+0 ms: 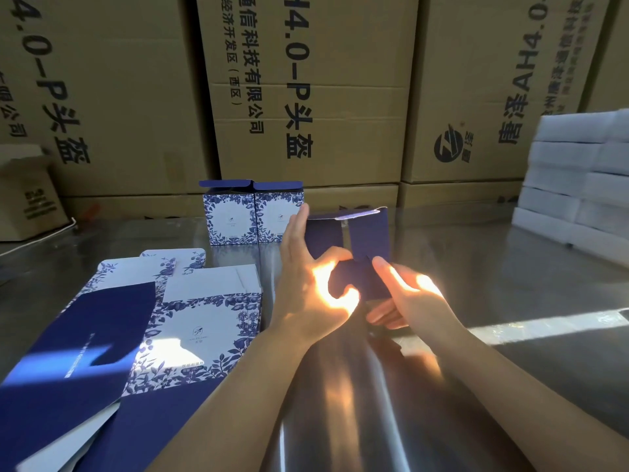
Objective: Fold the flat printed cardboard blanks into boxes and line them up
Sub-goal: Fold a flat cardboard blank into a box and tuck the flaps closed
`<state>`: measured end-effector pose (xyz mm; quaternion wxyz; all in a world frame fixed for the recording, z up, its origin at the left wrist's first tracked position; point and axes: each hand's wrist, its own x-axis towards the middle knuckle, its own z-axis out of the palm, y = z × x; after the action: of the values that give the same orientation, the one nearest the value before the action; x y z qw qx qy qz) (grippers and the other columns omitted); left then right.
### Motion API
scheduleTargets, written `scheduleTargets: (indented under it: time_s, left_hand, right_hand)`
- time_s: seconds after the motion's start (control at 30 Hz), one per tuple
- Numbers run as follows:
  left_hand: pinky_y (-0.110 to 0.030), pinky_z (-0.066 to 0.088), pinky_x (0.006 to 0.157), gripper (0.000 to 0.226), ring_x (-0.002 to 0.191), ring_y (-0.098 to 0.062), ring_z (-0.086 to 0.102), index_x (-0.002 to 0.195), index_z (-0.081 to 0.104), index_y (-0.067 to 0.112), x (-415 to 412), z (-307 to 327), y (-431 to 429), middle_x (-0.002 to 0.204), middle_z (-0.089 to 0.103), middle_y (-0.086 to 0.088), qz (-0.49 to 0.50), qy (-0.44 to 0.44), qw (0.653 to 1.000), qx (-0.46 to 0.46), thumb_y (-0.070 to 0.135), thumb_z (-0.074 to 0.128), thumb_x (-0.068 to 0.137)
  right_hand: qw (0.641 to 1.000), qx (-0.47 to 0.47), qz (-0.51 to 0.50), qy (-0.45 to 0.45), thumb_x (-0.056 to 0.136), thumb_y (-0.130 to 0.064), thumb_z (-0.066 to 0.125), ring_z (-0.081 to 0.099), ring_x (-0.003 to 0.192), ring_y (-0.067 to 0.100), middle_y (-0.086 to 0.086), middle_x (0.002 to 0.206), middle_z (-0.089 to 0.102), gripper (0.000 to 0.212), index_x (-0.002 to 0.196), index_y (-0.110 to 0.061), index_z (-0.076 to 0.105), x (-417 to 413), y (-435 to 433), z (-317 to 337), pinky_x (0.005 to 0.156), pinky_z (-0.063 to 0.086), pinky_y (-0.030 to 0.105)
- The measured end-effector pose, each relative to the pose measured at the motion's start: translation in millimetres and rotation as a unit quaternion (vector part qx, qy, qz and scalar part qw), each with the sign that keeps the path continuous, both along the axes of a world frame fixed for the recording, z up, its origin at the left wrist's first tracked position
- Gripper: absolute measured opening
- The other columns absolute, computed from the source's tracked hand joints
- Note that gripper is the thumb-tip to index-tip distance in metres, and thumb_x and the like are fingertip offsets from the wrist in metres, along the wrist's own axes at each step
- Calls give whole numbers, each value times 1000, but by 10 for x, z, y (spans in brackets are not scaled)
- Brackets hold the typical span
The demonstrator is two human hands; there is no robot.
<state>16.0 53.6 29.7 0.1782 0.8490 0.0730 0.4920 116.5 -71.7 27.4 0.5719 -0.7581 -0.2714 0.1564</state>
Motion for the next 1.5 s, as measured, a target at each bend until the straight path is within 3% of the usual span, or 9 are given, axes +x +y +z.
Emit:
scheduleTargets:
  time_s: [0.2,0.37,0.47,0.53,0.63,0.9,1.03,1.27,1.5]
  left_hand:
    - [-31,33,106,66,138,-22,25,122,43,33,-28,47,-36,147,20,-3,-24,-44,998,26,19,68,63]
    - [-12,25,107,88,141,-1,15,136,24,43,-42,62,-29,155,13,2,-63,-59,995,-47,22,69,64]
    - [-39,36,109,98,140,-12,27,137,10,48,-36,58,-10,154,23,3,-92,-58,986,-124,26,73,65]
    - [-41,41,105,102,136,-12,36,137,6,50,-38,56,-19,151,29,8,-94,-23,982,-160,30,74,64]
    - [-37,38,107,104,136,-4,31,136,6,52,-33,34,-24,150,28,12,-88,-9,984,-157,23,78,66]
    - [-9,18,109,104,136,14,11,144,3,43,-19,9,-24,153,14,20,-86,20,986,-143,19,75,72]
    - [-1,9,105,102,138,11,5,134,2,54,3,-11,-53,156,7,17,-95,23,990,-105,14,73,73]
    - [-1,7,104,101,140,9,3,137,3,52,7,-15,-75,156,5,16,-103,21,991,-84,14,71,72]
    - [-12,9,113,97,142,1,6,139,8,45,-6,-1,-120,158,8,7,-109,20,992,-61,15,72,72]
  right_hand:
    - [984,-88,-53,-148,78,-76,41,62,55,3,-6,52,67,49,81,-33,64,36,-60,-17,67,48,26]
    - [963,-53,-122,-236,81,-66,52,33,43,13,-5,37,33,65,42,-16,36,33,-68,37,50,32,22]
    - [953,6,-132,-272,85,-51,59,33,47,13,-6,46,33,58,45,-13,40,27,-79,64,52,33,18]
    - [955,39,-122,-266,87,-46,60,42,53,9,-3,53,44,48,53,-14,49,18,-92,69,56,36,12]
    - [965,43,-83,-244,88,-44,59,50,64,1,-10,62,59,27,77,-21,65,-17,-94,69,60,38,5]
    - [979,66,-85,-175,84,-45,64,57,66,1,-14,66,61,16,73,-35,59,-13,-71,76,57,40,2]
    - [987,90,-86,-106,81,-44,67,65,68,15,-8,74,70,17,82,-28,67,33,-54,46,66,54,27]
    - [986,101,-108,-79,80,-44,68,69,75,22,-1,75,72,26,80,-19,68,51,-30,32,73,58,42]
    - [978,91,-150,-110,82,-46,66,66,76,25,0,74,68,30,76,-17,65,53,-27,30,74,56,42]
